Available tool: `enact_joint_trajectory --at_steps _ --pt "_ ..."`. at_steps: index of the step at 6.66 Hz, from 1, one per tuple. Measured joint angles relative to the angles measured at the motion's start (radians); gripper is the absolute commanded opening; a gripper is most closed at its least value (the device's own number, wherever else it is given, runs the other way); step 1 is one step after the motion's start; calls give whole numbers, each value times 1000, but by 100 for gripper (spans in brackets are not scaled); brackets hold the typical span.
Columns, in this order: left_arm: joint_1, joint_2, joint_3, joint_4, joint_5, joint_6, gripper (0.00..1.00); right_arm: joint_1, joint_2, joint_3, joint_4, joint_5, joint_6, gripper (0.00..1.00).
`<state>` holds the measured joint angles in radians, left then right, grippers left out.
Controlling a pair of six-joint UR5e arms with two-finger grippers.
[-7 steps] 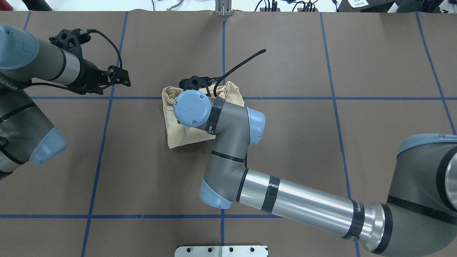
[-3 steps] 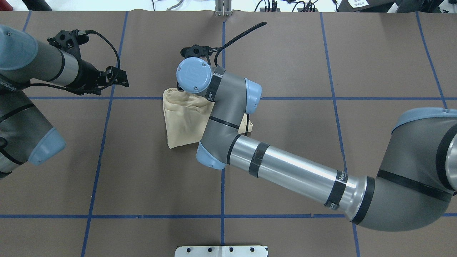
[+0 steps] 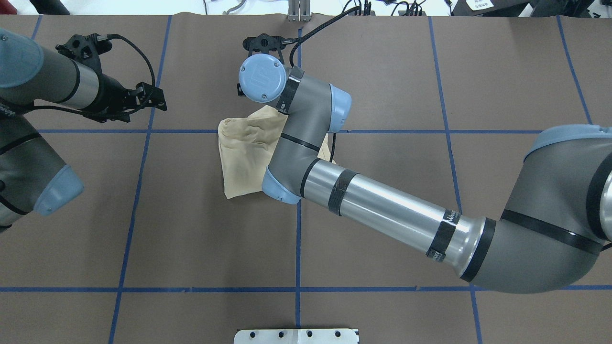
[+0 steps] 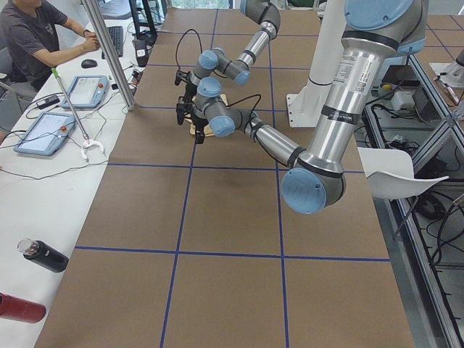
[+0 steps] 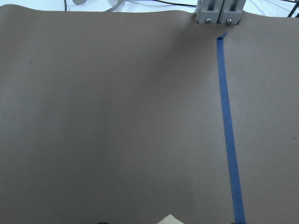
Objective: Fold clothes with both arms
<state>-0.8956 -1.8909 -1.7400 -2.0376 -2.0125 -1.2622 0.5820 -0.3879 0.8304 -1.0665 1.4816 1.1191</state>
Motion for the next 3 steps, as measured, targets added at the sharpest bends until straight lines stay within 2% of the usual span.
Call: enact_joint_trajectory --at_steps 1,2,3 --pt "-17 0 0 -1 -2 24 100 18 3 8 -7 9 -9 99" --pt "-41 0 -2 0 -14 77 100 51 2 51 -72 52 -29 99" --pt "-72 10 -7 2 -36 149 100 98 -8 134 -199 119 -56 99"
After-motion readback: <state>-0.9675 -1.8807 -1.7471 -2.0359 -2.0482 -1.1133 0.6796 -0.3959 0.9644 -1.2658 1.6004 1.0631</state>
